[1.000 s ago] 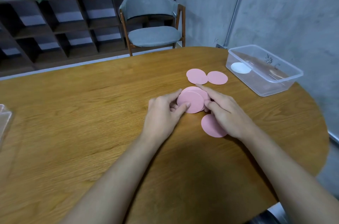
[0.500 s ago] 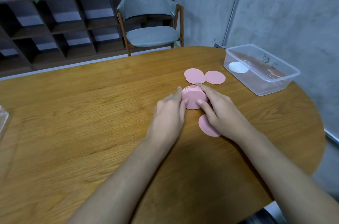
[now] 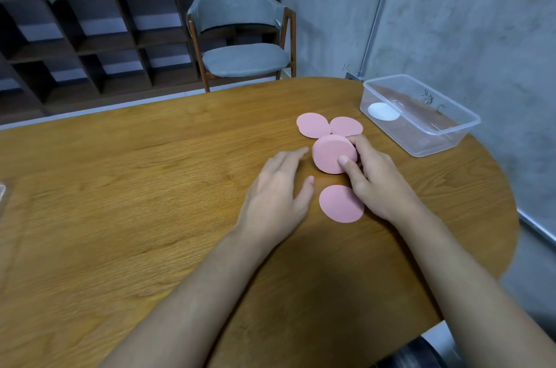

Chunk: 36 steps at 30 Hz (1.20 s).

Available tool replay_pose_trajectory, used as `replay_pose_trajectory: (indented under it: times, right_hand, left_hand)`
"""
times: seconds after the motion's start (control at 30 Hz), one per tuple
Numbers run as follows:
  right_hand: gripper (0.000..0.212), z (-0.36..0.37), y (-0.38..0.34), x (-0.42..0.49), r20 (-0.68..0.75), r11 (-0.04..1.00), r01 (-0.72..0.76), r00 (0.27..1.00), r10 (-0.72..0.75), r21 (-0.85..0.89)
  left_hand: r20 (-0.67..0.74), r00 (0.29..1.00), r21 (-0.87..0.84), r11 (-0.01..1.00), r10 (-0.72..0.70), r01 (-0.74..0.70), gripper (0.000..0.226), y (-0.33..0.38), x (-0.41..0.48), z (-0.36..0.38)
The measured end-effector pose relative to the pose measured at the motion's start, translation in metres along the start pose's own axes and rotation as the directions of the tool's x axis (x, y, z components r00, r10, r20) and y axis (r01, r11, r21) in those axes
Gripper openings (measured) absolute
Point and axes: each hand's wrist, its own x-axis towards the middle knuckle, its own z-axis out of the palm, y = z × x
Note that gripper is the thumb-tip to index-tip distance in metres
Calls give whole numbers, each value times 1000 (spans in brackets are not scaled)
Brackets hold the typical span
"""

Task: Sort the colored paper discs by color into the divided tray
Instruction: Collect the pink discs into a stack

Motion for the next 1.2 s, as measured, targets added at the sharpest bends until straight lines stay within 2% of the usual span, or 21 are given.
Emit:
replay_pose_trajectory:
  times: [0.07,0.2,0.3,0.53,0.7,0.8,0.97,1.07,1.2]
  right_hand:
    - [20,-3,4,-1,-29,1000,-19,999,19,12]
    - [24,-6,6,-2,-87,999,-44,995,46,21]
    - [25,-6,4,-3,-81,998,-60,995,62,19]
    - [24,-3,7,-4,-103,999,-43,994,46,34]
    - [25,-1,8,-4,-101,997,-50,993,56,62]
    - [27,-1,5,-4,-93,997,-51,994,56,59]
    - [29,-1,0,-6,-28,996,-42,999,44,78]
    - [26,0,-5,-7,17,994,-35,999,34,100]
    - [28,4,-11,-8,67,994,-21,998,14,111]
  left_hand:
    - [73,995,5,997,73,-74,44,0,-2,0]
    - [293,940,136,965,177,-224,65,6,-3,-2]
    - [354,909,177,938,221,-297,60,5,-3,-2]
    - [280,915,105,938,290,-330,44,-3,-1,1]
    - [68,931,129,922,359,-365,30,-2,-3,-5]
    - [-52,951,103,949,306,-299,22,-1,-3,-7]
    - [-214,974,-116,988,78,-104,2,-4,0,-6]
    - [-249,968,-192,981,-41,-8,7,-4,3,-8]
    - [-218,969,-256,965,-116,58,10,-6,6,-7]
